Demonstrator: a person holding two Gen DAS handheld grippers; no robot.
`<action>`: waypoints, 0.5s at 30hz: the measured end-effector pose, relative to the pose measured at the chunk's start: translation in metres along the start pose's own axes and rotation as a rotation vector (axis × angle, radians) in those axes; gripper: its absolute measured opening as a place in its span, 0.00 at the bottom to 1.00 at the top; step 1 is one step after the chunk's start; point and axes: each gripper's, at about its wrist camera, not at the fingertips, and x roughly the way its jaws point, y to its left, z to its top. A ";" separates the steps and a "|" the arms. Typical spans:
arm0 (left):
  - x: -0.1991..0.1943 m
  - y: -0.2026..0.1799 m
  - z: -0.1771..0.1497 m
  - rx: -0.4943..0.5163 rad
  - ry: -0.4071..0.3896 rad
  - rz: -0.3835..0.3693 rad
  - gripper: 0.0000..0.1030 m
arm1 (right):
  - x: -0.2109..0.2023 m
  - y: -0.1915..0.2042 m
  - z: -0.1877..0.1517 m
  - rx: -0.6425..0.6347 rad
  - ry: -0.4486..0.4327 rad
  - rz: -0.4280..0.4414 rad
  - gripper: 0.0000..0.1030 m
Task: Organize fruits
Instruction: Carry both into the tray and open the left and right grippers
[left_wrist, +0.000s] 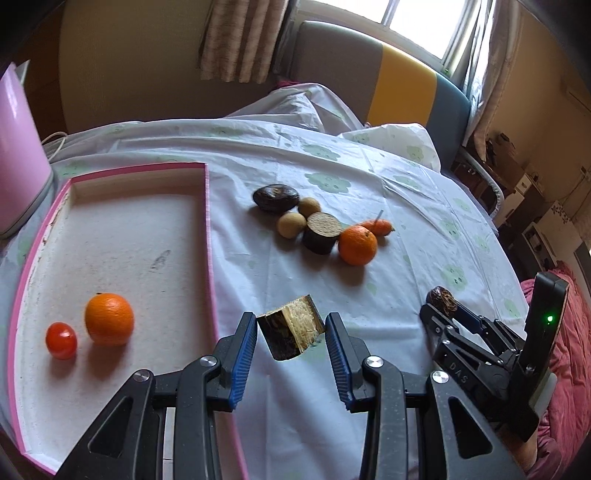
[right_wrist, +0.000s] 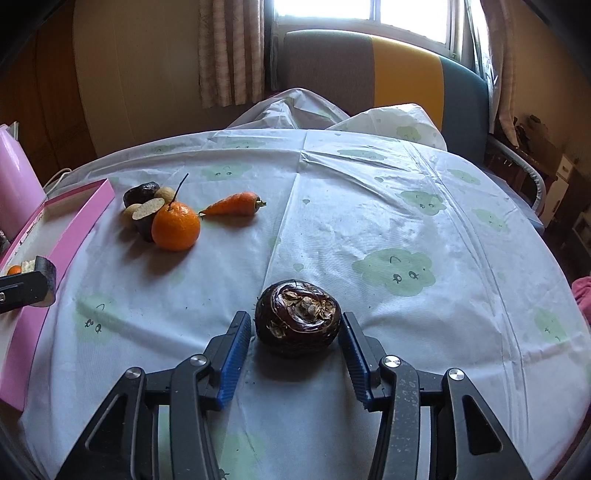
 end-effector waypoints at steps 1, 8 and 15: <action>-0.002 0.004 0.000 -0.008 -0.004 0.002 0.37 | 0.000 0.001 0.002 0.004 0.010 -0.001 0.44; -0.016 0.044 0.004 -0.081 -0.037 0.036 0.37 | -0.011 0.020 0.007 -0.002 0.016 0.069 0.44; -0.032 0.101 0.014 -0.182 -0.079 0.109 0.38 | -0.035 0.066 0.018 -0.052 -0.007 0.236 0.44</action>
